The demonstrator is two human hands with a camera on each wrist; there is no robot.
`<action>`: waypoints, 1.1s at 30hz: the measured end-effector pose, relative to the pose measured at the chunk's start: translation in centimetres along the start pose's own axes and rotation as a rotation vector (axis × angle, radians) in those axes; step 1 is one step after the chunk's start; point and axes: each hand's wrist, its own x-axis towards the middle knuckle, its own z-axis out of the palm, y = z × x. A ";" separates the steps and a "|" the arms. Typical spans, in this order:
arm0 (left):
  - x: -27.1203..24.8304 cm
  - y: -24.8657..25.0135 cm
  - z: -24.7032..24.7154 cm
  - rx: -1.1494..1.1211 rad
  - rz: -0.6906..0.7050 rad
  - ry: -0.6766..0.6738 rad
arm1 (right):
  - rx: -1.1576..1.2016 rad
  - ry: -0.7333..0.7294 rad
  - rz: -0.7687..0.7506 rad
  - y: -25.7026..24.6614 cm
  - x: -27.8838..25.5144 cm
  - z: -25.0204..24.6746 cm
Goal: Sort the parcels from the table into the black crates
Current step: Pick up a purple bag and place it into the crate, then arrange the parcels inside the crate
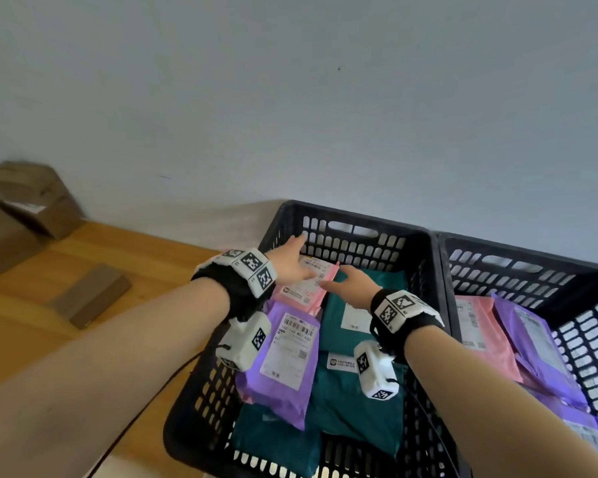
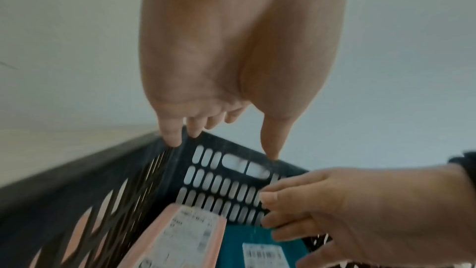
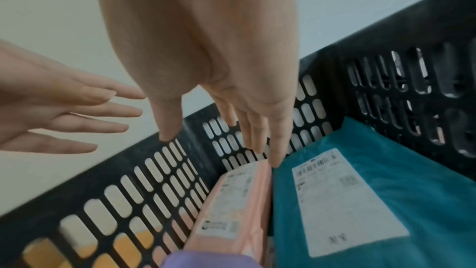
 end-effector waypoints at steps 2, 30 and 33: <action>-0.3 0.1 -1.5 -0.047 0.029 0.058 | 0.077 0.053 0.012 -0.7 -0.2 -0.4; -14.2 -22.0 -8.2 -0.113 0.274 -0.005 | 0.411 0.324 0.137 -18.5 -12.4 18.5; -14.6 -25.5 -8.1 -0.100 0.251 -0.005 | 0.432 0.302 0.132 -19.7 -11.9 21.1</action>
